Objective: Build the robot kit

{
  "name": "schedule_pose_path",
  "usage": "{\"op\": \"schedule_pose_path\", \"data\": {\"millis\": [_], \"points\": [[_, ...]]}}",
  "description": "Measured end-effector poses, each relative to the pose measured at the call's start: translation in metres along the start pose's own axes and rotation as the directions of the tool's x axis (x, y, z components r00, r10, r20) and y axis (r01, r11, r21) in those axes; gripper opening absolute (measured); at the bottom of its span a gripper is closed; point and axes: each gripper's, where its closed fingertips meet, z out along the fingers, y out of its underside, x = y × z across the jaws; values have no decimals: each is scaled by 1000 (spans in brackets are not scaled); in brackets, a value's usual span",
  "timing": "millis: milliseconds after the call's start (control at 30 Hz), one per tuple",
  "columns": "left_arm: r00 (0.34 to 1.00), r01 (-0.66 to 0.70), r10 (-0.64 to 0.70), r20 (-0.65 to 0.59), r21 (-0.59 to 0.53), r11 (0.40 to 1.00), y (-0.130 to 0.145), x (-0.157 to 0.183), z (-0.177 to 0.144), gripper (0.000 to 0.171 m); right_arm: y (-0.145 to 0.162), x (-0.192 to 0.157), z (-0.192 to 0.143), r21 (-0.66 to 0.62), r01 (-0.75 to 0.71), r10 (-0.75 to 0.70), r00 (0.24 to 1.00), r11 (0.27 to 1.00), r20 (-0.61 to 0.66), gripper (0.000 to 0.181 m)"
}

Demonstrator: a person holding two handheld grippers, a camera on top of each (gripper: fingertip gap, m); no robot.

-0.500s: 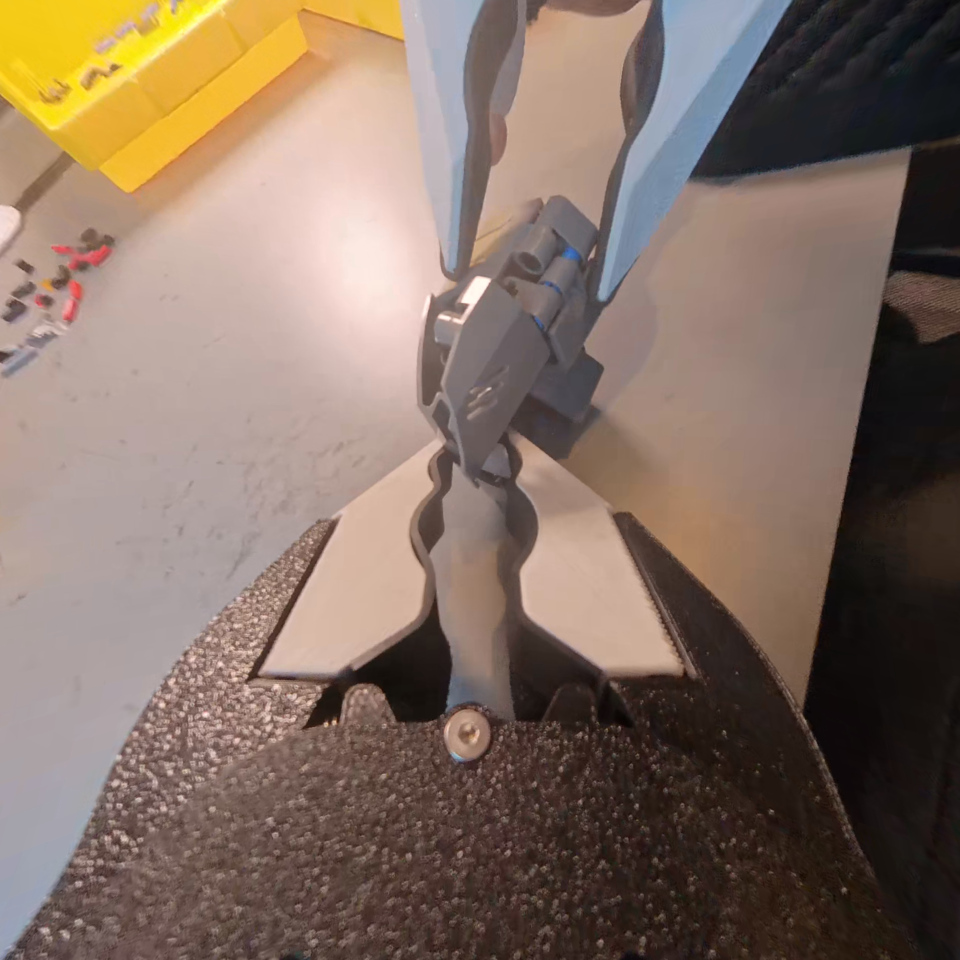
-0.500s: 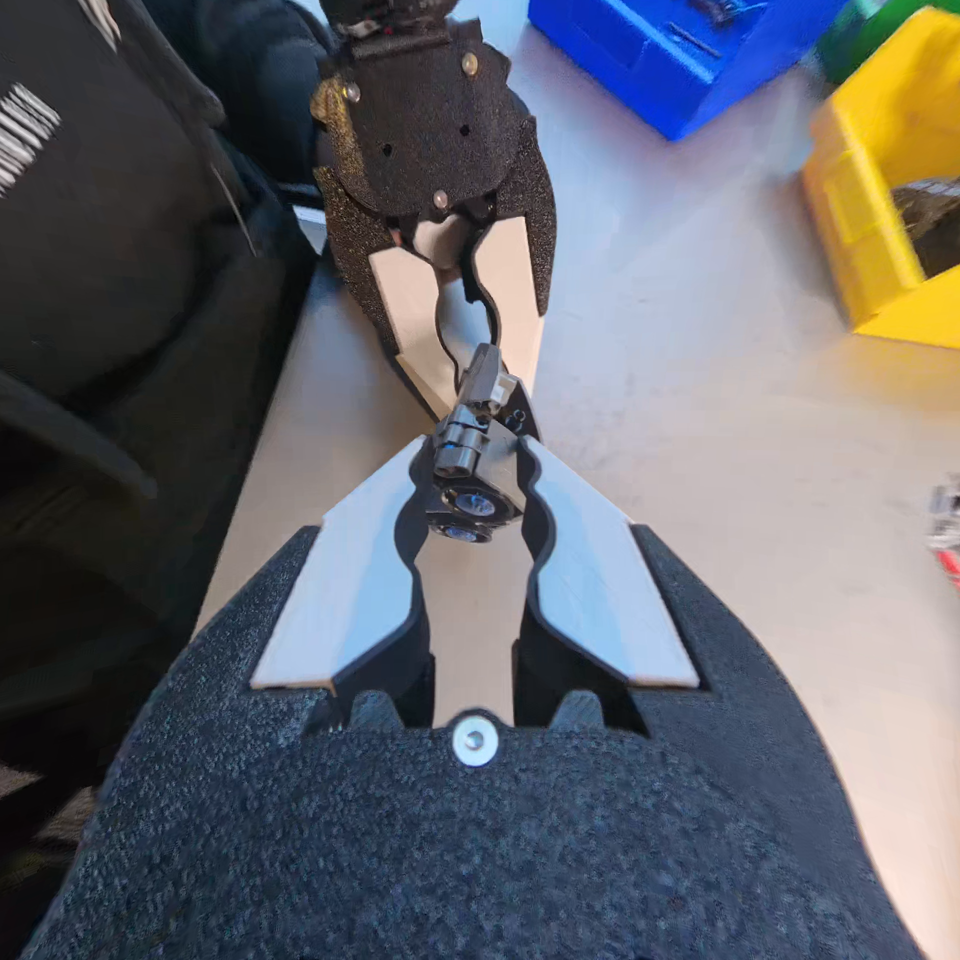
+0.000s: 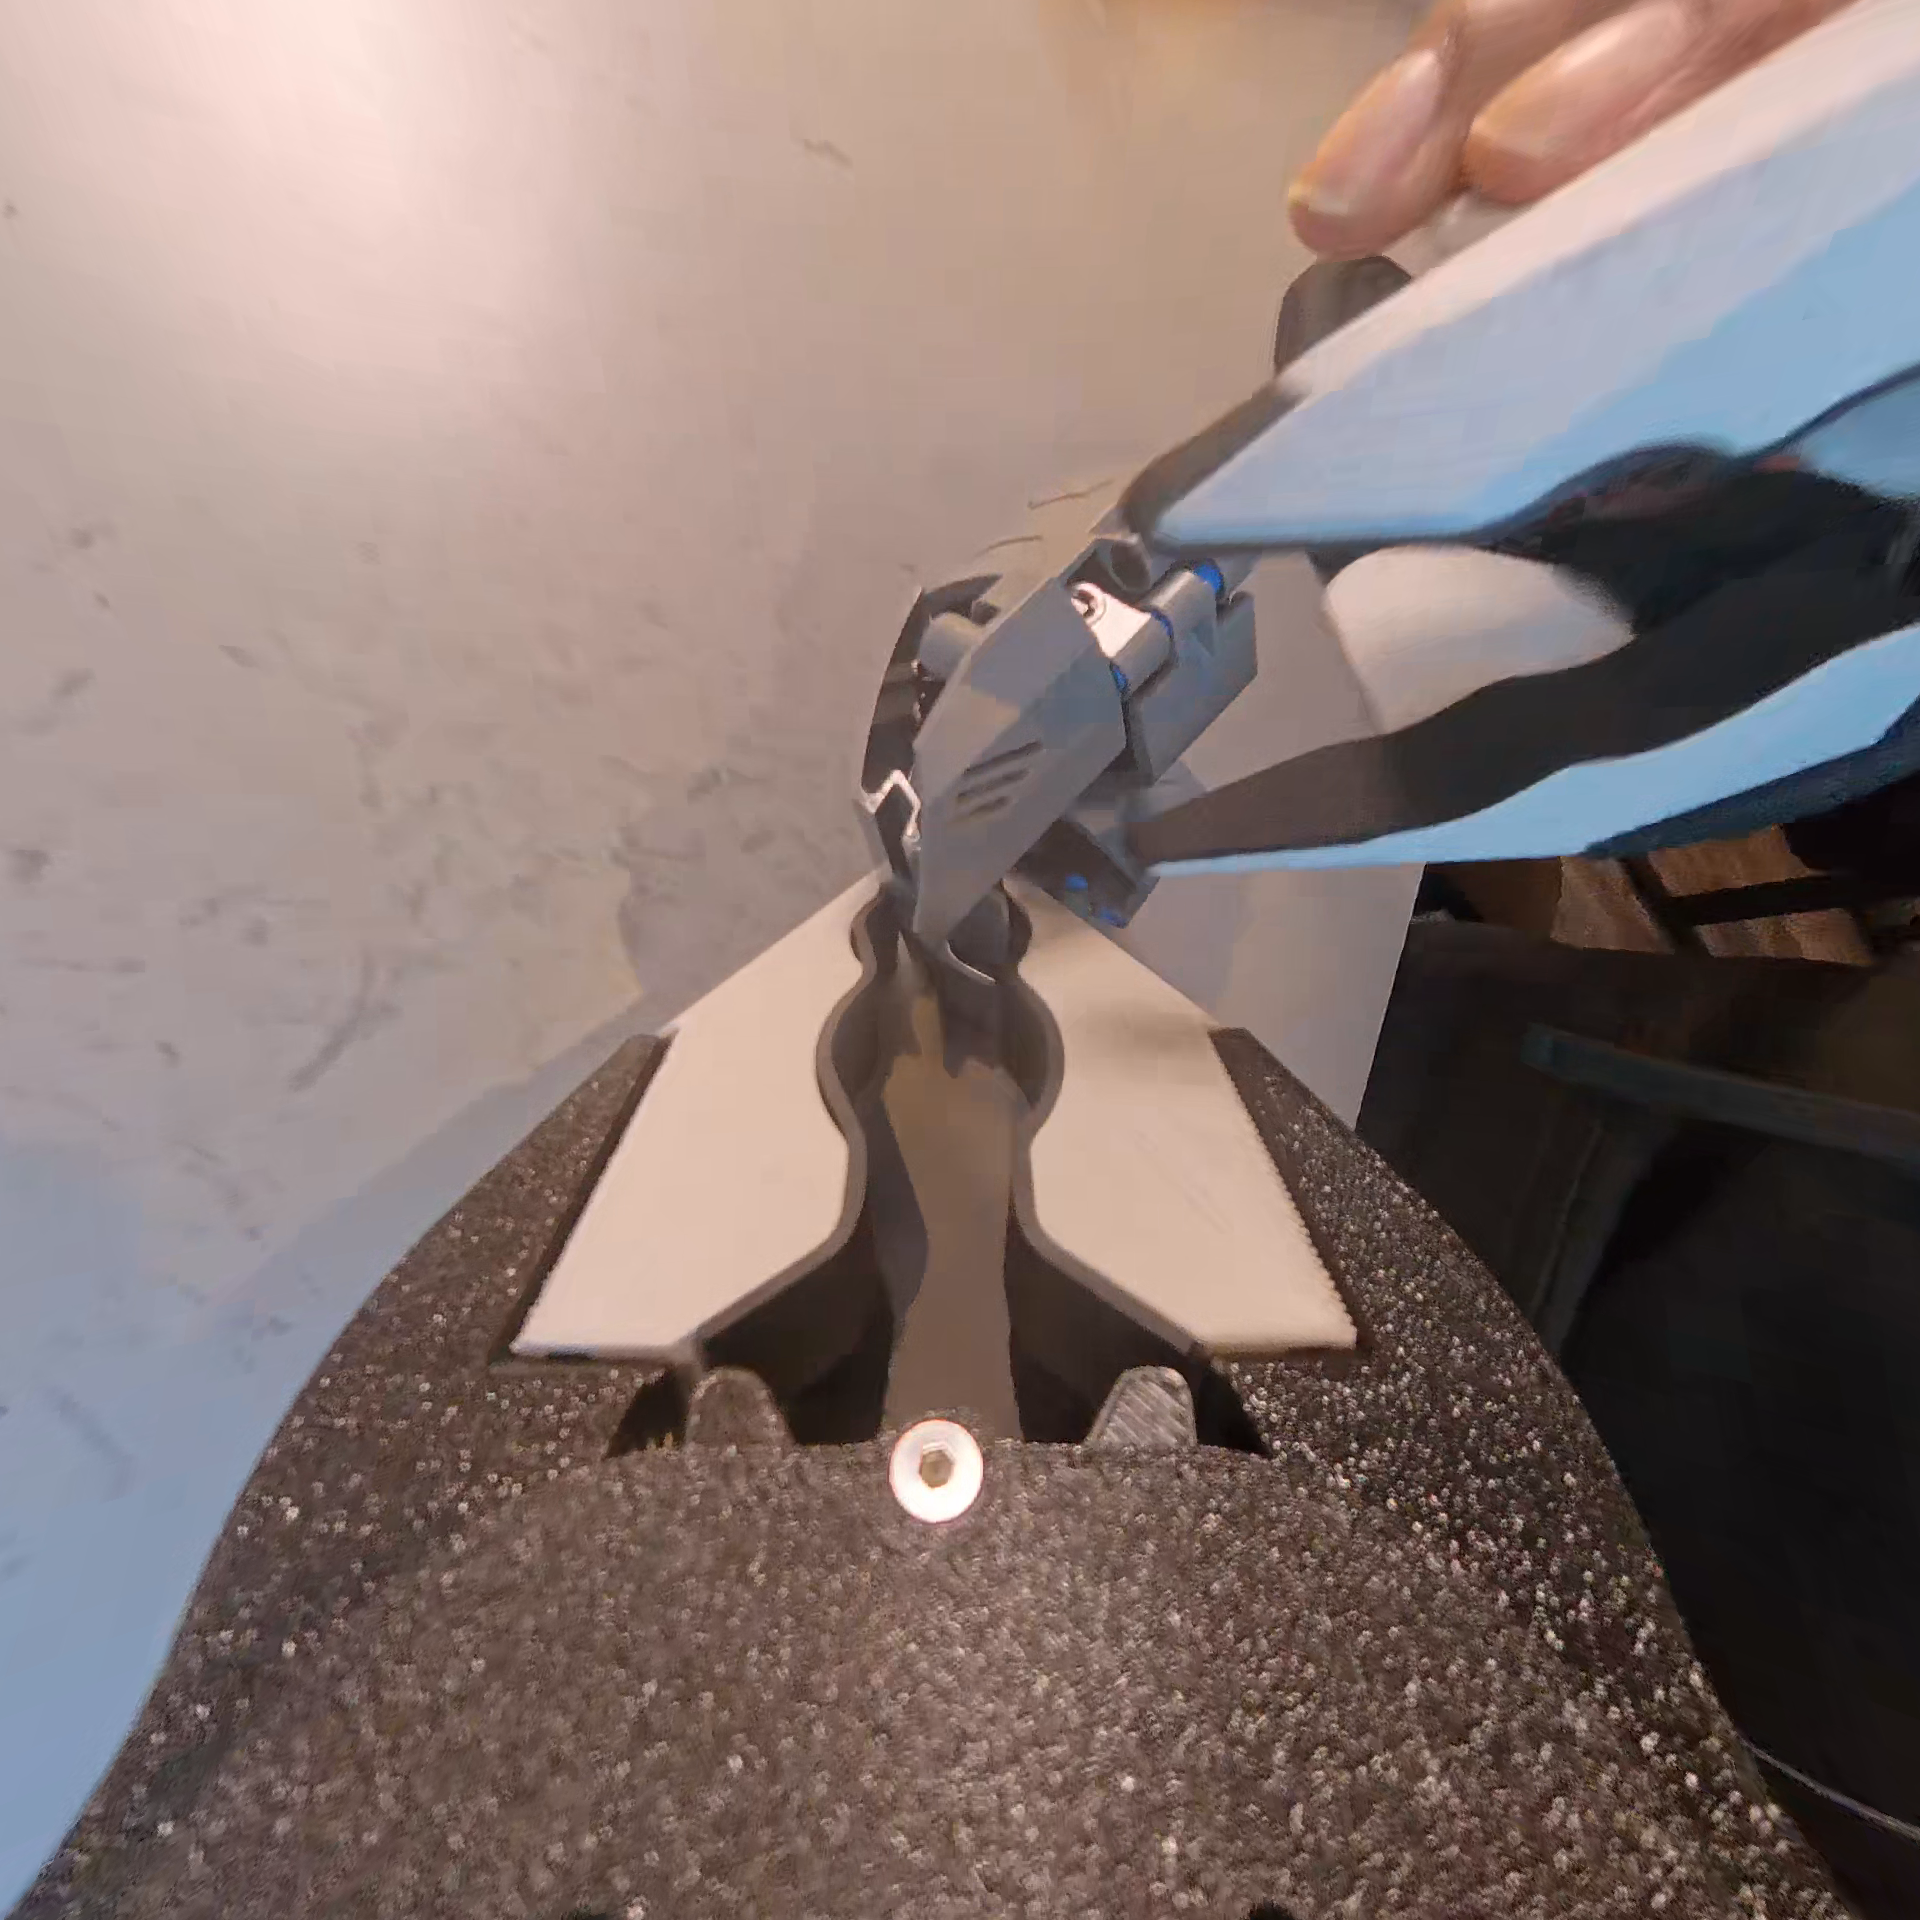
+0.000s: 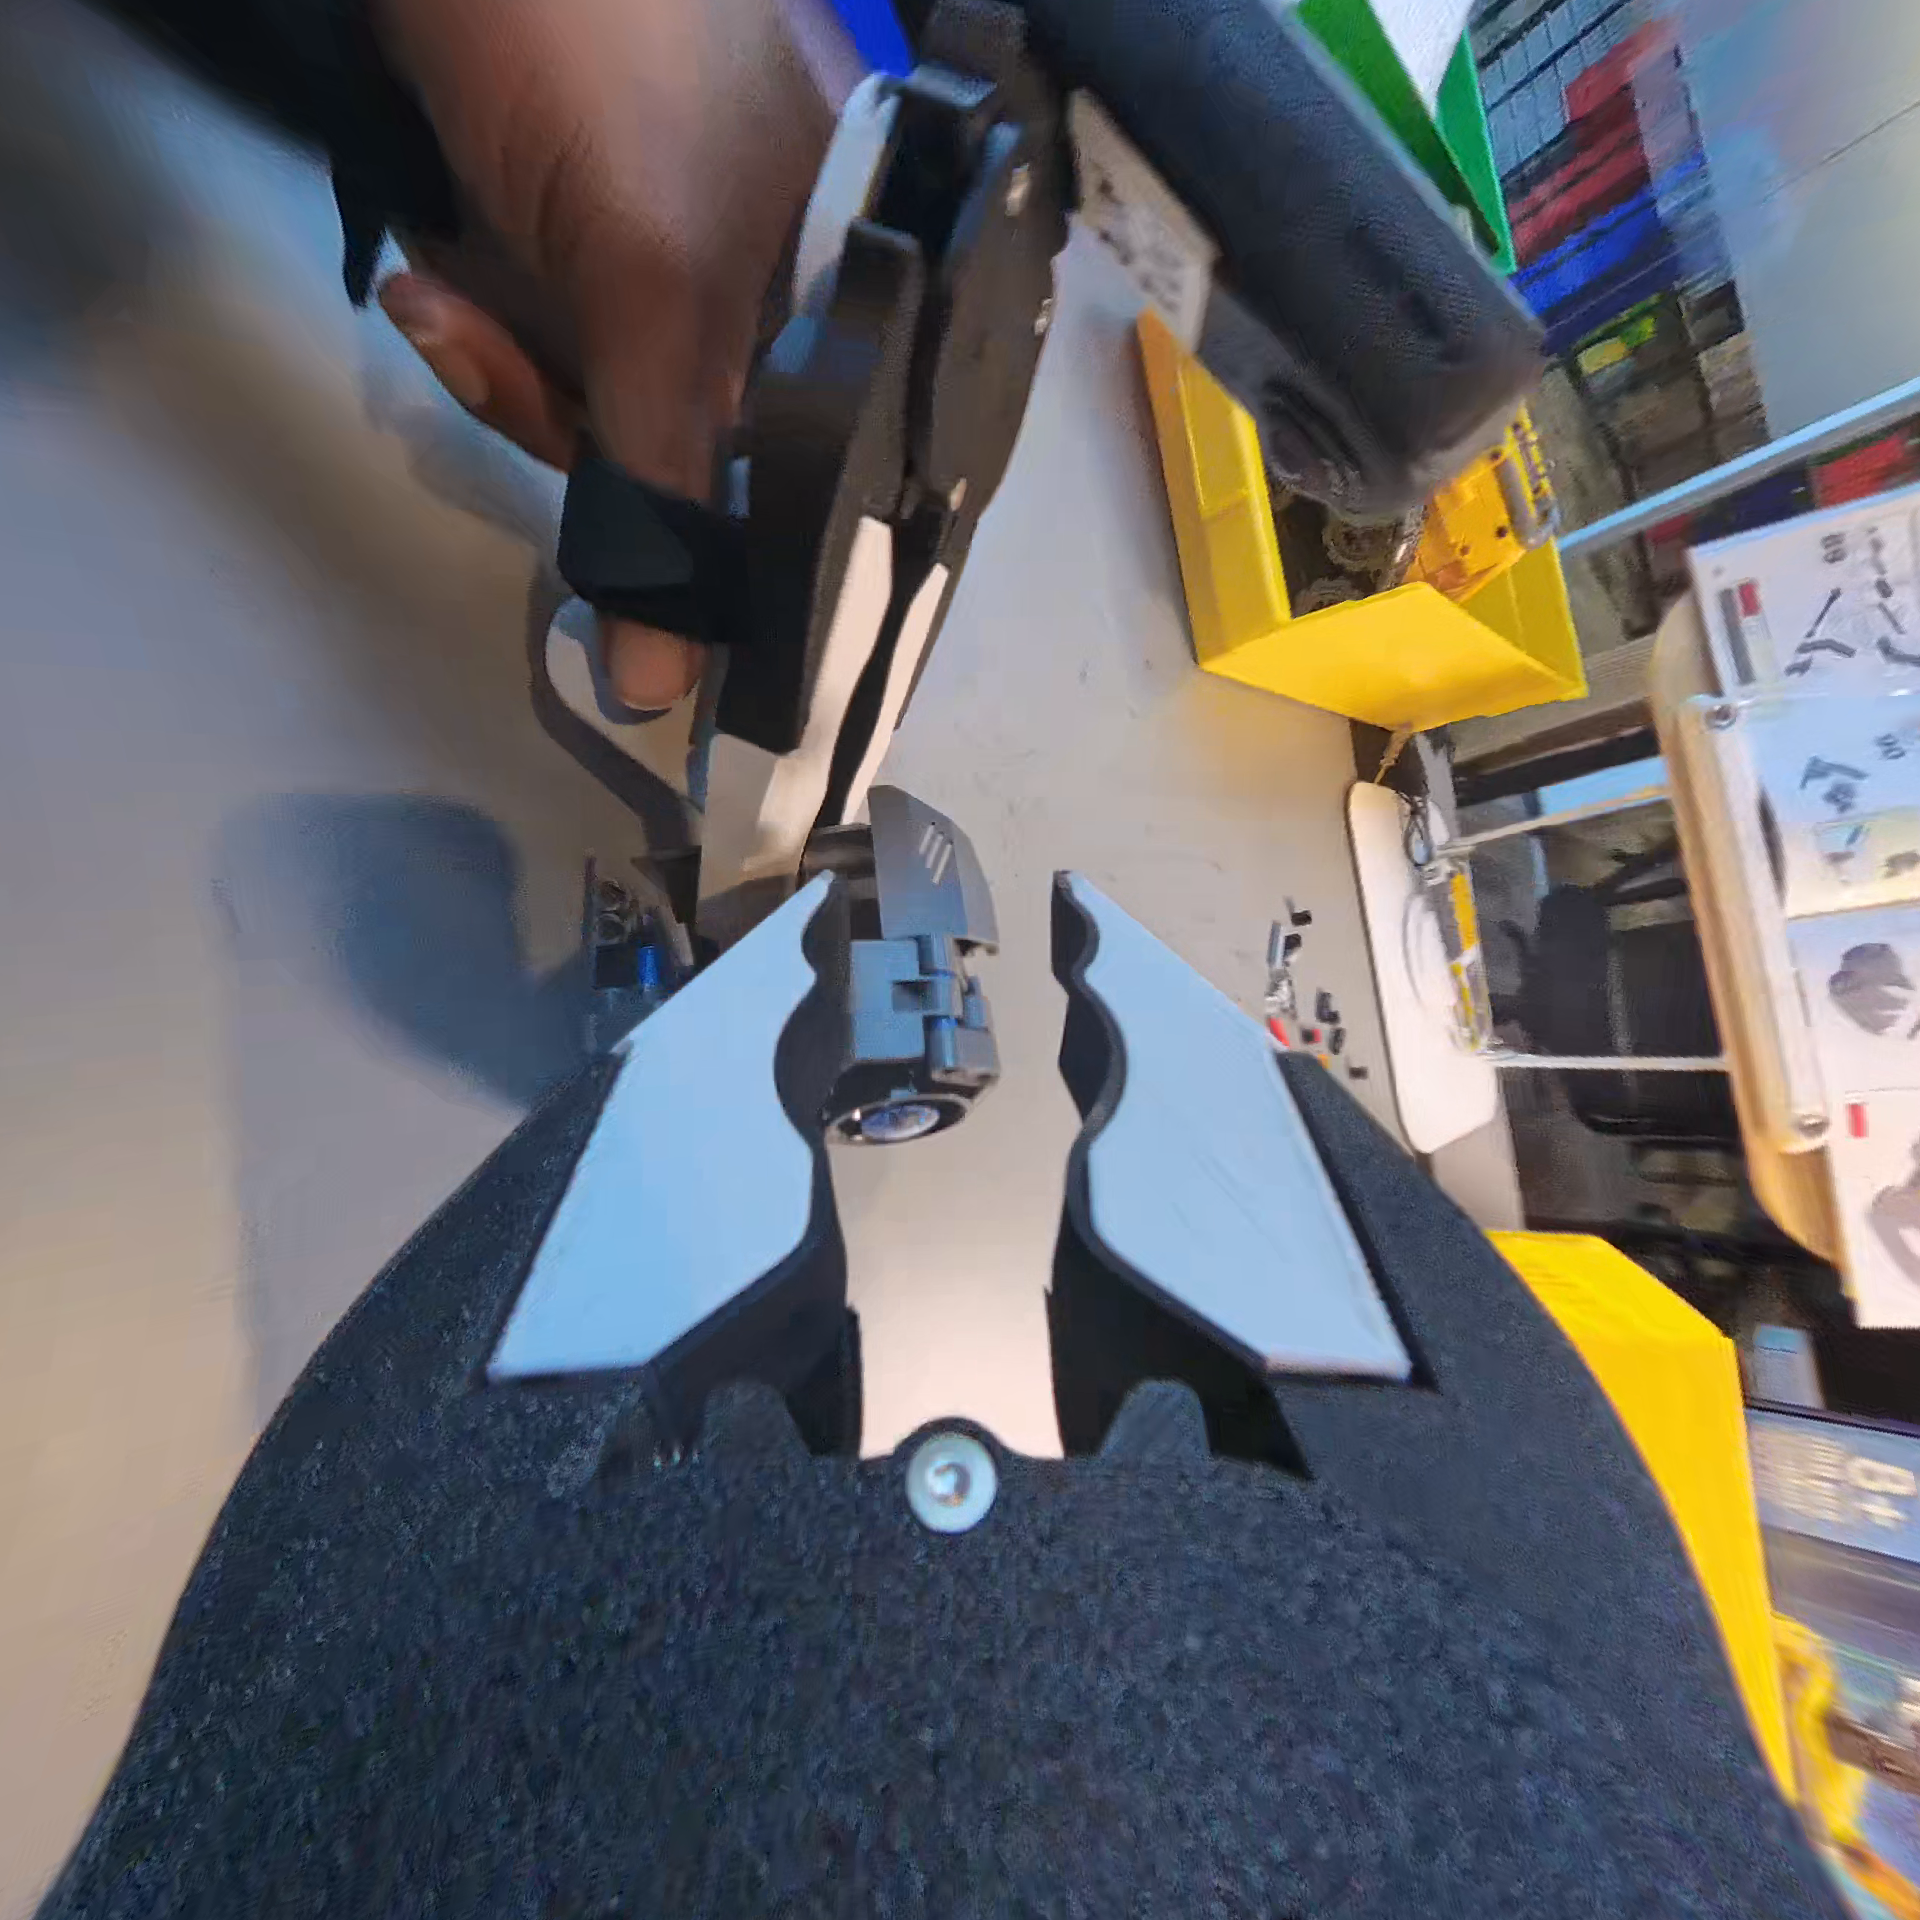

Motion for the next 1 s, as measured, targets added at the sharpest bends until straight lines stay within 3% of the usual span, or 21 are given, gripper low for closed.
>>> {"op": "schedule_pose_path", "data": {"millis": [167, 300, 467, 733, 900, 1000], "points": [[999, -34, 34, 19, -29, 999, -7, -7, -1, 17, 14, 4, 22, -66, 67, -64, 996, 996, 55, 20], [999, 5, -5, -38, -1, 1000, -18, -16, -3, 17, 23, 14, 31, -74, -158, 172, 956, 985, 239, 20], [998, 22, -19, -54, 50, 999, -34, -30, -5, 18, 36, 29, 42, -196, -533, 554, 678, 823, 483, 15], [982, 127, -107, -154, 122, 984, -46, -43, -13, 20, 38, 46, 58, -296, -749, 738, 356, 592, 573, 19], [985, 114, -95, -143, 130, 985, -47, -50, -18, 22, 40, 48, 63, -299, -749, 748, 370, 591, 551, 19], [988, 103, -88, -127, 111, 989, -47, -53, -20, 22, 42, 50, 65, -286, -716, 734, 450, 637, 510, 18]]}}
